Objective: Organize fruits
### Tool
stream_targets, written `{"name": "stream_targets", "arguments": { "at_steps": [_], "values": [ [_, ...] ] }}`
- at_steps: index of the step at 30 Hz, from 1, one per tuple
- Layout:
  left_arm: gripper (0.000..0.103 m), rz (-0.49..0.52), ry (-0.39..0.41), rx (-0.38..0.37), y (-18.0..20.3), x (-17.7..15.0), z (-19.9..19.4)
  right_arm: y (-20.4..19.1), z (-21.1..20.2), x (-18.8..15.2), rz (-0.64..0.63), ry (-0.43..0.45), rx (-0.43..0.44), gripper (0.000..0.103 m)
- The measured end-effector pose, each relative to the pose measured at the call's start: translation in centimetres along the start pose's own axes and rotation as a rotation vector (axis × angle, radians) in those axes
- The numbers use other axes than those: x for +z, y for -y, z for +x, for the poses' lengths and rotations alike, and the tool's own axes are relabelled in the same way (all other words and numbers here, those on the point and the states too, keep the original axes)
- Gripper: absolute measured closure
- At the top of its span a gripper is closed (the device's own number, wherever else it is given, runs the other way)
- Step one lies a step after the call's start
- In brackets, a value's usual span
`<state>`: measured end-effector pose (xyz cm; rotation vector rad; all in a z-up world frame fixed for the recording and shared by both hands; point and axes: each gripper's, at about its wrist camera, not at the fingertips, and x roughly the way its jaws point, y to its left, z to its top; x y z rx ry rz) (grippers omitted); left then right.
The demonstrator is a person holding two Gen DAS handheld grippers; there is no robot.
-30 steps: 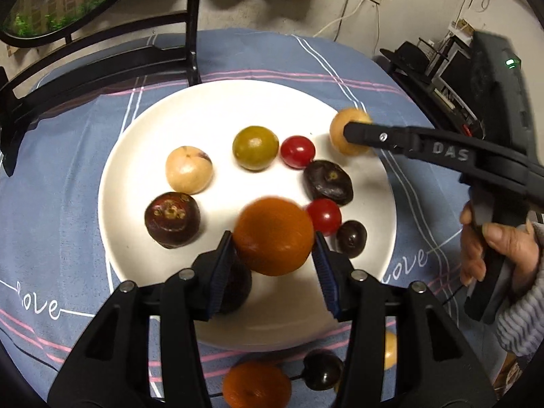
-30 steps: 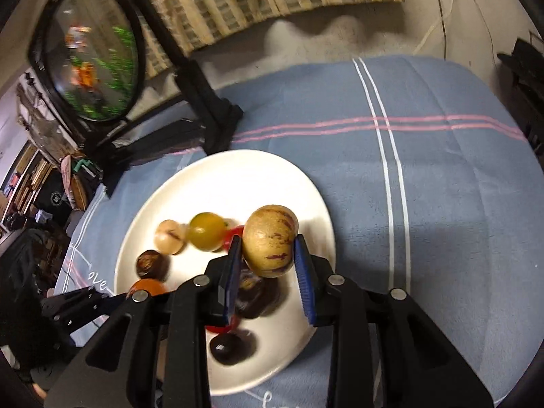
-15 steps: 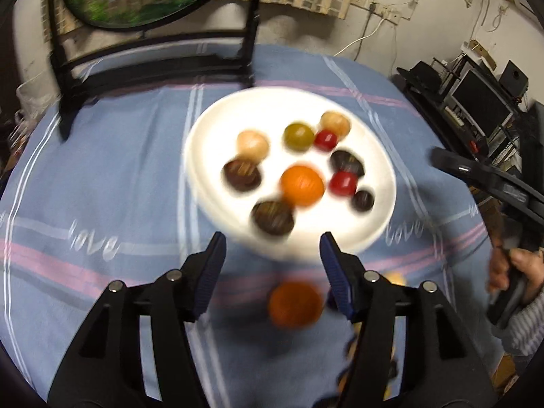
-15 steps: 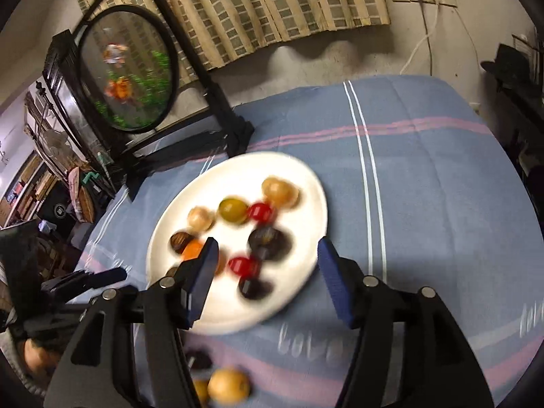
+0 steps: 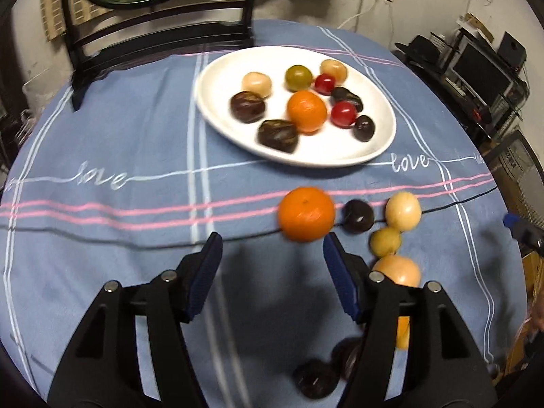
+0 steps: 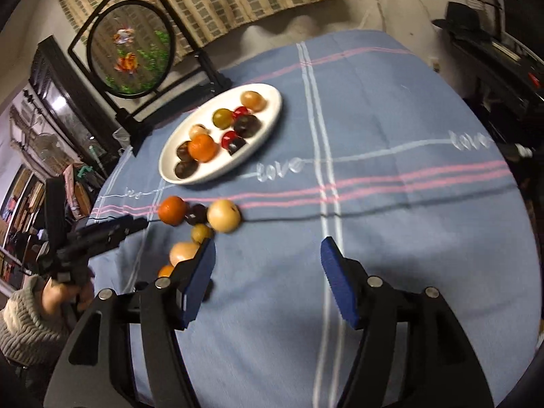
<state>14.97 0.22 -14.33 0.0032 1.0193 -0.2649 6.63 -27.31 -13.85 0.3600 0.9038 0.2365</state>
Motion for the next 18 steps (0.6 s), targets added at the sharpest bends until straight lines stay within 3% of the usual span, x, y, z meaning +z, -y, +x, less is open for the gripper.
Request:
{"name": "stream_targets", "arguments": {
  "at_steps": [9,18],
  "values": [
    [0.041,0.013,-0.027,-0.054,0.8,1.6,2.9,1.4,-1.8,-1.1,0.066,0.020,-0.065,0.038],
    [0.041,0.002,-0.043,-0.057,1.0,1.9,3.9,1.1,-1.2,-1.1,0.058,-0.003,-0.068,0.038]
  ]
}}
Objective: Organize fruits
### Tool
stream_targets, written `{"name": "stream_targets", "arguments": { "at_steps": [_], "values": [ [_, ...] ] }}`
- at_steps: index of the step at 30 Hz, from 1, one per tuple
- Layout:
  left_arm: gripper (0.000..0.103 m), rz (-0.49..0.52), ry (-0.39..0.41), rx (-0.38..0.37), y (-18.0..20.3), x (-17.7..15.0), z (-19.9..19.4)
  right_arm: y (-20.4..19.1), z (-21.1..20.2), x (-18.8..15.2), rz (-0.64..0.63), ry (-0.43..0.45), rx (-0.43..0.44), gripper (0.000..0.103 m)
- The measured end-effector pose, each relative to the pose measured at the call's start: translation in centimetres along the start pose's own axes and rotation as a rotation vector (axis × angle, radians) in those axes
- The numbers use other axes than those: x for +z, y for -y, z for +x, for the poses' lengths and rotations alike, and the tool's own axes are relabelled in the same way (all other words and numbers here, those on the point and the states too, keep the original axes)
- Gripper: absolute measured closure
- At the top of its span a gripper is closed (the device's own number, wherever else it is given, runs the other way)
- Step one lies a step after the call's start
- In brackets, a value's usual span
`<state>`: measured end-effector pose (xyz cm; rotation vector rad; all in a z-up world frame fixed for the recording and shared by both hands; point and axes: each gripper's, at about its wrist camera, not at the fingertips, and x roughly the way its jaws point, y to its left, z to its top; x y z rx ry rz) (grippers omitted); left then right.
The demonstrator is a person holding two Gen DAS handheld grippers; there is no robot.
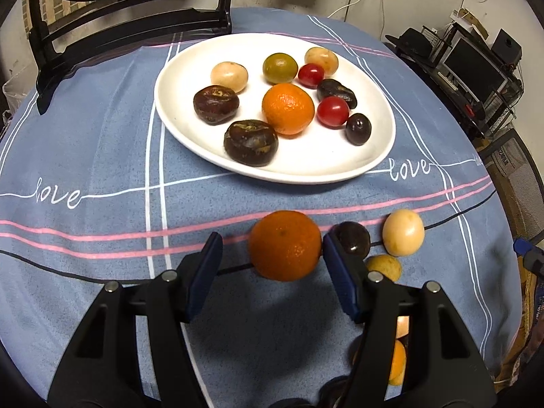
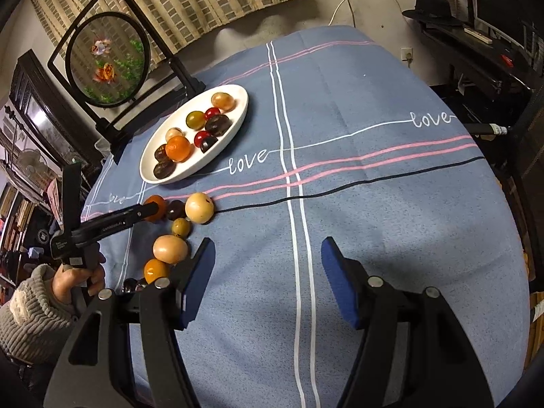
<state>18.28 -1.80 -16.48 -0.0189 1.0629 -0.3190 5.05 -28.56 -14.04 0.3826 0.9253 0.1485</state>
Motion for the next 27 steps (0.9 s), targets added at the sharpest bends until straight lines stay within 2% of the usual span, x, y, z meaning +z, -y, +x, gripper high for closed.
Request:
{"name": "stream_targets", "arguments": {
  "at_steps": [15,20,22,27],
  "values": [
    [0.041,0.012,0.008,0.044,0.7,0.1,0.3,-0.5,1.1,0.3,-0.014,-0.050,0.013,0.038],
    [0.046,0.027,0.014,0.045,1.1,0.2,0.2,-0.4,1.3,0.4,-0.006,-0.059,0.017,0.038],
    [0.053,0.030,0.014,0.046,1.2,0.2,0.2,-0.4,1.3,0.3,-0.005,-0.059,0.018,0.038],
    [0.056,0.034,0.015,0.042,1.3,0.2,0.1,-0.5,1.3,0.3,-0.009,-0.062,0.020,0.038]
  ]
}}
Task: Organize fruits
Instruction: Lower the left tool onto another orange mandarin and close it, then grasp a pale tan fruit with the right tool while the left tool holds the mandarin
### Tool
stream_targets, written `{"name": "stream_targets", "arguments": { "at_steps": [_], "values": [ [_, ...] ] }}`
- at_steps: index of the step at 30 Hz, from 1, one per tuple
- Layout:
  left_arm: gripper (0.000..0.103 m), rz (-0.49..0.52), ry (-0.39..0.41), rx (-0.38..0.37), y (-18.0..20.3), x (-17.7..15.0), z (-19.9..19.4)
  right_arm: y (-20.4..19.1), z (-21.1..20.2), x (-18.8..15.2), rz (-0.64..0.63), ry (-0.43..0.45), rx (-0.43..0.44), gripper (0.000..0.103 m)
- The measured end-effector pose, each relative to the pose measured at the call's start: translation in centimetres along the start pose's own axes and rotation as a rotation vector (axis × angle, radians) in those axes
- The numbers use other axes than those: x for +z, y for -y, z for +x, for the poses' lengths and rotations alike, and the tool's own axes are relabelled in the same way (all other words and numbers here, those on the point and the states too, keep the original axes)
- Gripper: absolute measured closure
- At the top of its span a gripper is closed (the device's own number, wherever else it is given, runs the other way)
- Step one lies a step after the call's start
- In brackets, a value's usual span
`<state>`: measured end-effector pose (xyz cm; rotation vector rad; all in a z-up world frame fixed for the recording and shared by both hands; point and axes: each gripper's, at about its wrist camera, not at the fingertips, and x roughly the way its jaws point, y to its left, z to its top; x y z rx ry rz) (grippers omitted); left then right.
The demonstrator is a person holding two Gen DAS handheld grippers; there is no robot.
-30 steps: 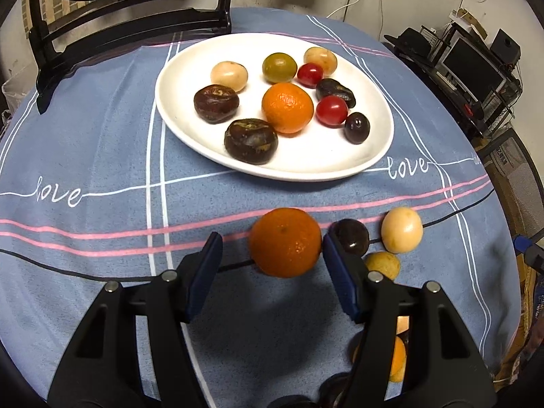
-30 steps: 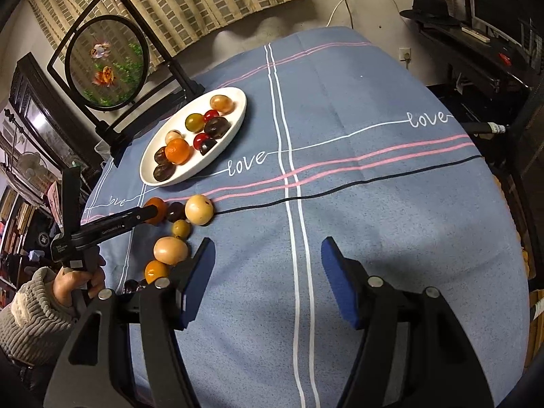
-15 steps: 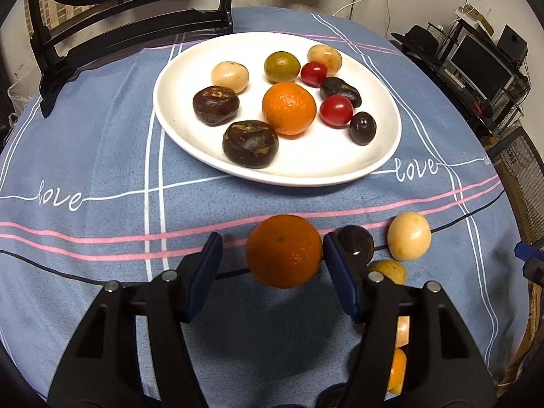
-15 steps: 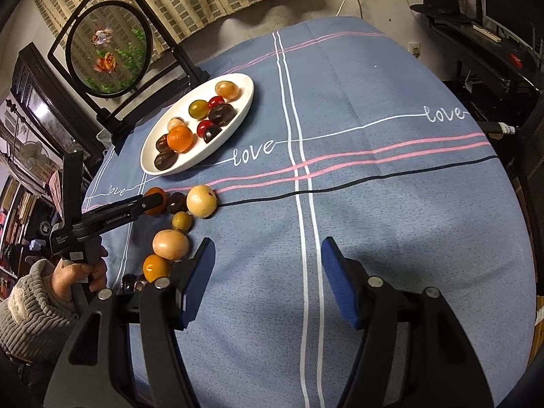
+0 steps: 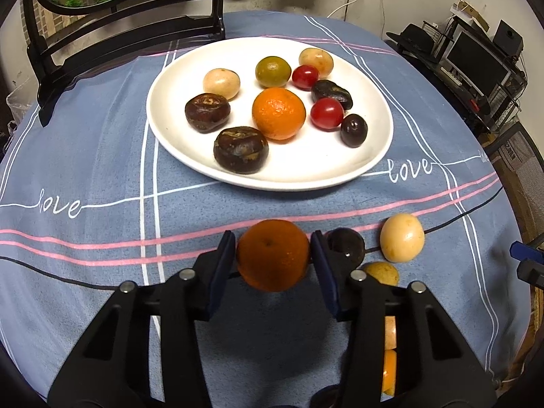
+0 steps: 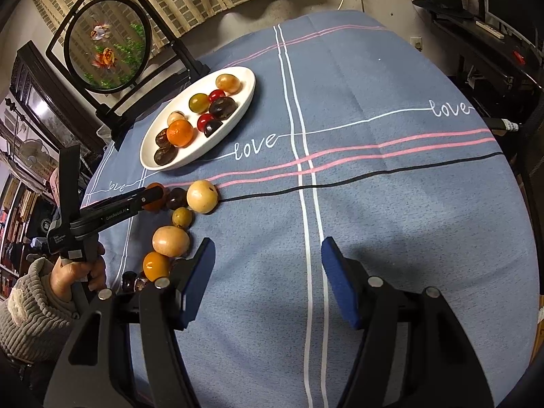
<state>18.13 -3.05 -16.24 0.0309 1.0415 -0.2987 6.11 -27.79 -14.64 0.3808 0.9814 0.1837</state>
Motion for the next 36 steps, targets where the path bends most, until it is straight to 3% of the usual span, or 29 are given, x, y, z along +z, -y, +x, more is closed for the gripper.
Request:
{"name": "stream_targets", "arguments": {
  "at_steps": [9,17,23,27,36],
  "values": [
    [0.058,-0.013,0.016,-0.019,-0.3,-0.5,-0.8,-0.7,0.5,0.2,-0.028,-0.005,0.010,0.038],
    [0.059,-0.077,0.057,0.033,-2.8,-2.4,-5.0,-6.5,4.9,2.3,-0.274,-0.050,0.065,0.038],
    [0.059,-0.157,0.057,0.085,-4.7,-4.9,-7.1,-8.7,8.3,3.6,-0.357,-0.075,0.093,0.038],
    [0.059,-0.197,0.050,0.105,-5.3,-6.4,-7.8,-8.4,10.1,4.1,-0.351,-0.103,0.105,0.052],
    [0.059,-0.215,0.036,0.115,-5.3,-7.5,-8.1,-8.1,12.2,4.5,-0.342,-0.141,0.120,0.065]
  ]
}}
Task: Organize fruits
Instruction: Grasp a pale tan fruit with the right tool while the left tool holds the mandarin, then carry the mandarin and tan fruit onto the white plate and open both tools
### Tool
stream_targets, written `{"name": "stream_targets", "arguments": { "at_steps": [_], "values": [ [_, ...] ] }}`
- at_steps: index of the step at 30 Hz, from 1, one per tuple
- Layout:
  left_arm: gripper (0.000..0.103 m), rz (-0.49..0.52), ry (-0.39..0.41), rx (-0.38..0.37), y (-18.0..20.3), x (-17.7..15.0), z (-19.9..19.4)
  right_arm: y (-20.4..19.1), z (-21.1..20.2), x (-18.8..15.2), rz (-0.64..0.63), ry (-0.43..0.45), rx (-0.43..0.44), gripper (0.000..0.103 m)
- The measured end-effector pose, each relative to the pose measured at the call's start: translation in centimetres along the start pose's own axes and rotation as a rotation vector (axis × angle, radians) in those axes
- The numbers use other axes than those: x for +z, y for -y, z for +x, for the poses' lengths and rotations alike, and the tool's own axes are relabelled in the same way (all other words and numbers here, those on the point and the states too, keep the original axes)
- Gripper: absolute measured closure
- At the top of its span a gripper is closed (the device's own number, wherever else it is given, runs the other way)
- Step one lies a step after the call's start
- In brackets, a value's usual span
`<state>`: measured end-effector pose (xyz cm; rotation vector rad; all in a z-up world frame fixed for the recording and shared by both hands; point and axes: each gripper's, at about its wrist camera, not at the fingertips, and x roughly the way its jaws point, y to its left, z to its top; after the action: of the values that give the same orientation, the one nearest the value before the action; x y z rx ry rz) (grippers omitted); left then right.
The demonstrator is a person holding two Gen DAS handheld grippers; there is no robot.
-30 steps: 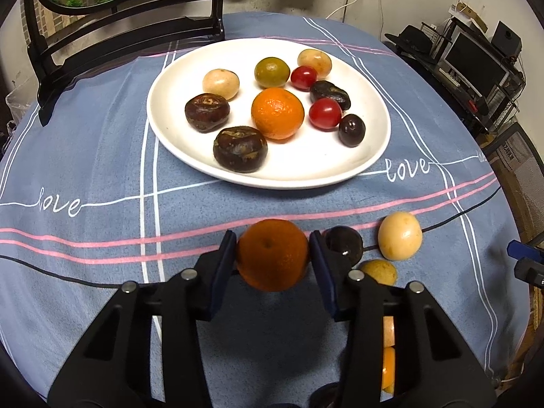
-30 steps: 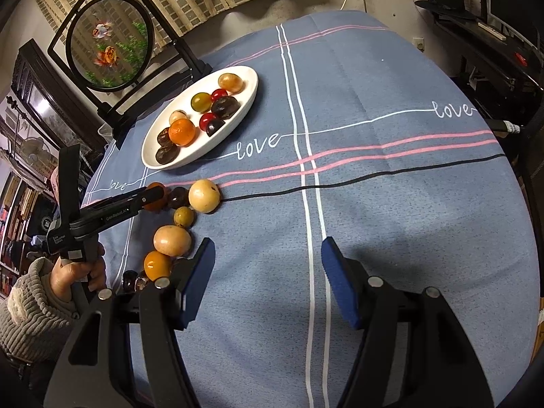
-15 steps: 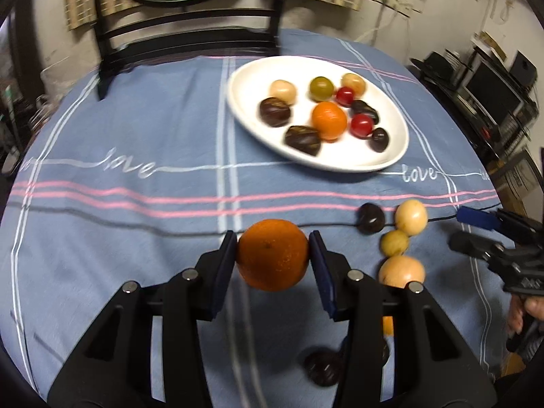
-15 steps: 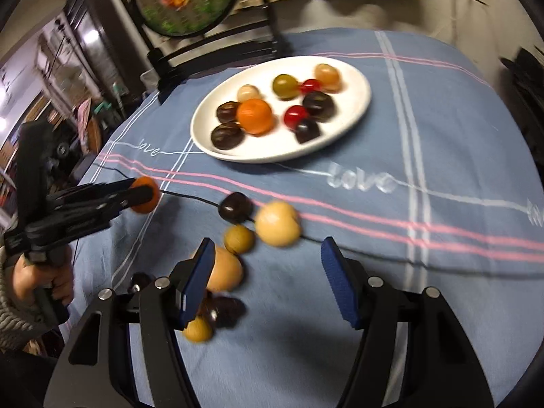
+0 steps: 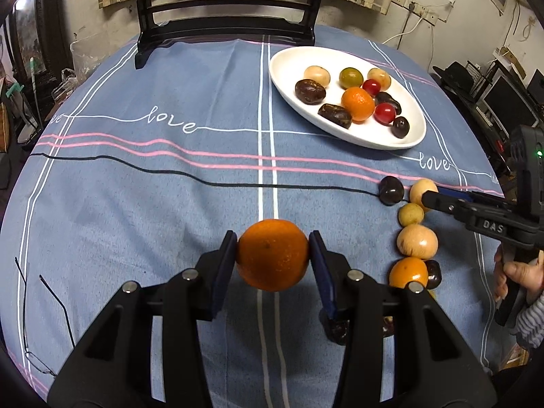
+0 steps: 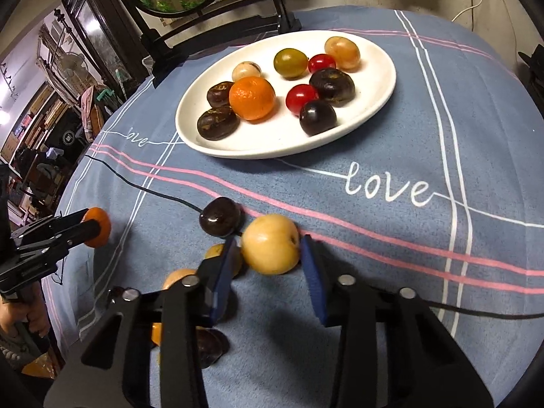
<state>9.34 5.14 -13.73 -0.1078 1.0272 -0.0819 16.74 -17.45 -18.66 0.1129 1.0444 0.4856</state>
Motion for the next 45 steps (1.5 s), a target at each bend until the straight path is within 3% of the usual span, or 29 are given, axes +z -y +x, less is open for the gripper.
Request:
{"name": "stream_targets", "arguments": {
  "at_steps": [8,15,22,27,35,39,45],
  "values": [
    [0.059,0.031,0.000,-0.021,1.0,-0.1,-0.3,0.3,0.1,-0.4,0.046,0.001,0.033,0.066],
    [0.059,0.074,0.017,-0.054,2.5,0.5,-0.6,1.4,-2.9,-2.7,0.115,0.042,0.031,0.067],
    [0.059,0.133,0.049,-0.071,3.8,4.1,-0.2,2.5,-6.5,-3.8,0.161,0.100,0.020,0.066],
    [0.059,0.162,0.093,-0.073,4.8,9.1,0.7,1.9,-7.3,-0.2,0.117,0.145,0.028,0.066],
    [0.059,0.197,0.108,-0.103,7.2,16.5,5.0,0.9,-4.7,7.3,0.019,0.191,0.025,0.066],
    [0.059,0.200,0.078,-0.120,8.1,17.8,8.1,1.4,-1.8,11.0,-0.003,0.182,0.025,0.066],
    [0.058,0.180,0.044,-0.138,7.9,18.3,11.3,1.8,1.8,13.2,-0.022,0.152,0.047,0.065]
  ]
}}
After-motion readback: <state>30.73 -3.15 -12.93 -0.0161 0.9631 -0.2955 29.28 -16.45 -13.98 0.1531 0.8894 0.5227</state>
